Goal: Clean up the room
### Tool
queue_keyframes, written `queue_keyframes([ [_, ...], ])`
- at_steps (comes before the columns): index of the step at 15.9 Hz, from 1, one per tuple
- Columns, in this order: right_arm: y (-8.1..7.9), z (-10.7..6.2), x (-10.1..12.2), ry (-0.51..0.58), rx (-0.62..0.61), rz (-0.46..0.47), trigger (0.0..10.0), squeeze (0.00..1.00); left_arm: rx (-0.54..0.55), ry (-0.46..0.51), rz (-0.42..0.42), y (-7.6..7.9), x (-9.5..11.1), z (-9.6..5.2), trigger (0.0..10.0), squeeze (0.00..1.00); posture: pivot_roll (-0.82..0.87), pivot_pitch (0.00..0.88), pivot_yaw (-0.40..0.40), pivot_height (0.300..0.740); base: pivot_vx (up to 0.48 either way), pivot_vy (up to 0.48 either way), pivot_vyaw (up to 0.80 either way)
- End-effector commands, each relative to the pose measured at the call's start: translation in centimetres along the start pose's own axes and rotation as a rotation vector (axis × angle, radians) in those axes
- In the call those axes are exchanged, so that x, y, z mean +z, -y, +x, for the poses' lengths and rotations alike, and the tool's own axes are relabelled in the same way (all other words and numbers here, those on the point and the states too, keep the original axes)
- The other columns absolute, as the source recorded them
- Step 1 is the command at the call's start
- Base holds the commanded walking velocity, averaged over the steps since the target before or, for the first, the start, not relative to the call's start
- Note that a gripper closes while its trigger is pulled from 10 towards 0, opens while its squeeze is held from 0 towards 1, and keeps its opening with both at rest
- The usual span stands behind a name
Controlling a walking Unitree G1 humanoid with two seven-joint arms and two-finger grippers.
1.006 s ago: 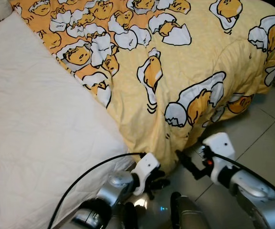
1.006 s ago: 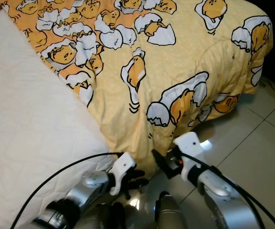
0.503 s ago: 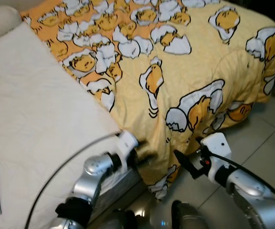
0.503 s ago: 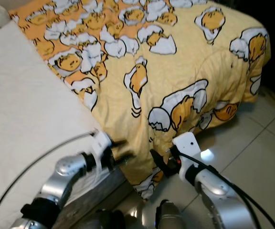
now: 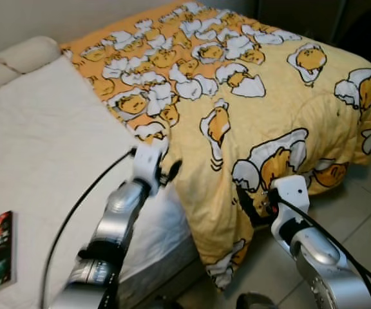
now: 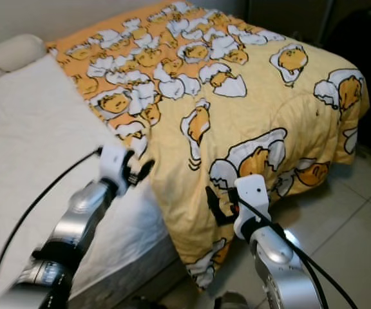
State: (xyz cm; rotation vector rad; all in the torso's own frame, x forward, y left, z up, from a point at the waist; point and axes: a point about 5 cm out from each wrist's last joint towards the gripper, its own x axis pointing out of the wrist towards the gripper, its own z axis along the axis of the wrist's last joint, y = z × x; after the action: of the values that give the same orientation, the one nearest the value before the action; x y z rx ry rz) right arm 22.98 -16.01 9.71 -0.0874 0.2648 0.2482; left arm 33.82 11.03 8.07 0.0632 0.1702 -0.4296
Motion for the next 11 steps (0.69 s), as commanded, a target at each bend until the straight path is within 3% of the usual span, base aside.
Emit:
queue_keyframes([
  [1, 0.1, 0.1, -0.1, -0.006, -0.016, -0.002, 10.0, 0.0, 0.021, -0.033, -0.015, -0.2, -0.7, 0.0, 10.0, 0.0, -0.13, 0.025, 0.156, 0.74, 0.0, 0.0, 0.0],
  [4, 0.3, -0.1, 0.4, 0.005, -0.024, 0.0, 10.0, 0.0, 0.009, -0.082, -0.038, 0.7, 0.3, 1.9, 10.0, 0.0, -0.16, 0.08, 0.186, 0.74, 0.0, 0.0, 0.0],
  [7, 0.5, -0.7, 0.8, 0.009, -0.04, -0.006, 10.0, 0.0, -0.013, -0.129, -0.029, 1.8, 0.1, 2.7, 10.0, 0.0, -0.2, 0.122, 0.206, 0.74, 0.0, 0.0, 0.0],
  [9, 0.5, -1.7, 1.5, 0.011, -0.042, -0.012, 10.0, 0.0, 0.032, -0.206, 0.058, 1.9, -0.5, 2.8, 10.0, 0.0, -0.25, 0.211, 0.219, 0.74, 0.0, 0.0, 0.0],
  [11, 0.5, -2.3, 1.9, 0.012, -0.041, -0.013, 10.0, 0.0, 0.079, -0.238, 0.089, 1.4, -0.8, 2.7, 10.0, 0.0, -0.27, 0.24, 0.217, 0.74, 0.0, 0.0, 0.0],
])
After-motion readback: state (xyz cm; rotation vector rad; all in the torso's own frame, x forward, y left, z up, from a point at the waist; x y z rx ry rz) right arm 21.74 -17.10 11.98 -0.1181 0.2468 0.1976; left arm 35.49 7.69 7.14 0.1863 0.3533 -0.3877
